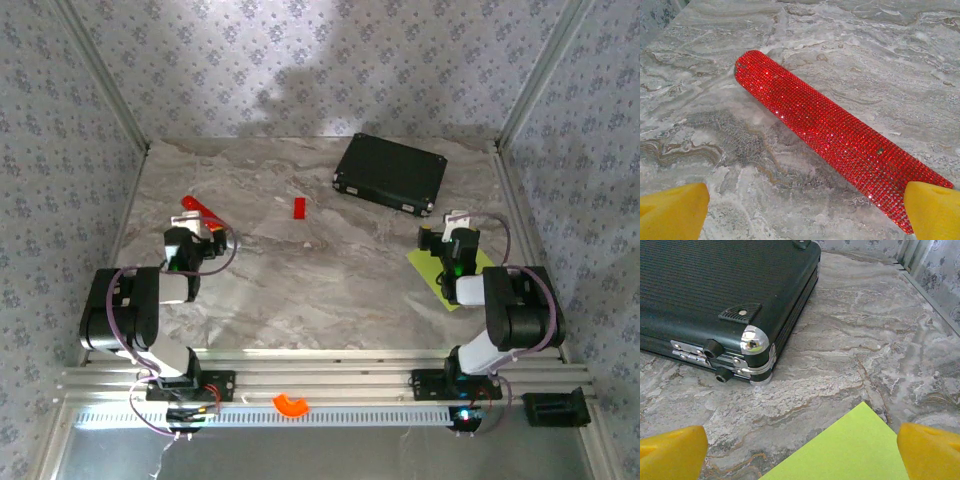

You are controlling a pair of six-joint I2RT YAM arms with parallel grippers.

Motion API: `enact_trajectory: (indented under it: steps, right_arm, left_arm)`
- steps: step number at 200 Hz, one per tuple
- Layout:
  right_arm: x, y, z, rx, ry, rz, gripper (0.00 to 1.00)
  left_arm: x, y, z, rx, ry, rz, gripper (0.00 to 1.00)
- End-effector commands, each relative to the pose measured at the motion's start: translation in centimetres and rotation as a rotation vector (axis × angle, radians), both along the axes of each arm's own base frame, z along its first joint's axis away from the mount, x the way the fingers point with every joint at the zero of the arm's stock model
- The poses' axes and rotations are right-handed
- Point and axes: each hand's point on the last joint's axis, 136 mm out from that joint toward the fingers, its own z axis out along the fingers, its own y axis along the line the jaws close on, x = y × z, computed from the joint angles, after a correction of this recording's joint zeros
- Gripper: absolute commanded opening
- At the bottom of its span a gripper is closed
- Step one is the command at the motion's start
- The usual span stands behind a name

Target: Fold a paper plane with a square sheet of paper (pick it up from the middle)

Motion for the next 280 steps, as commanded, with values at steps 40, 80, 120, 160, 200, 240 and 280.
enact_trajectory:
  steps: [40,80,120,160,200,240,280]
  right_arm:
    - [0.4,-0.1,0.5,0.000,-0.007,0.002,0.99]
    - [0.4,-0.2,0.5,0.006,-0.009,0.002,0.99]
    - [0.5,-0.3,0.6,0.013,-0.013,0.004,0.99]
    - [0.4,-0.2,0.6,0.014,-0.015,0.012,0.99]
    - [0.3,0.0,0.6,0.009,-0.017,0.020,0.99]
    - [-0.1,0.6,1.9,-0.012,-0.034,0.038,0.99]
    - [-1.8,-2.1,3.9,0.255,0.215,-0.159,0.99]
  left_arm:
    - [0.9,0.0,1.5,0.005,-0.048,-0.014,1.00]
    - [0.9,0.0,1.5,0.000,-0.045,-0.017,1.00]
    - [0.9,0.0,1.5,0.002,-0.046,-0.017,1.00]
    - [0.9,0.0,1.5,0.001,-0.048,-0.016,1.00]
    - [0.7,-0.3,1.6,-0.001,-0.056,-0.031,1.00]
    - [0.0,0.5,3.4,-0.001,-0.096,0.021,1.00]
    - [-2.3,3.5,7.4,-0.156,-0.058,0.254,1.00]
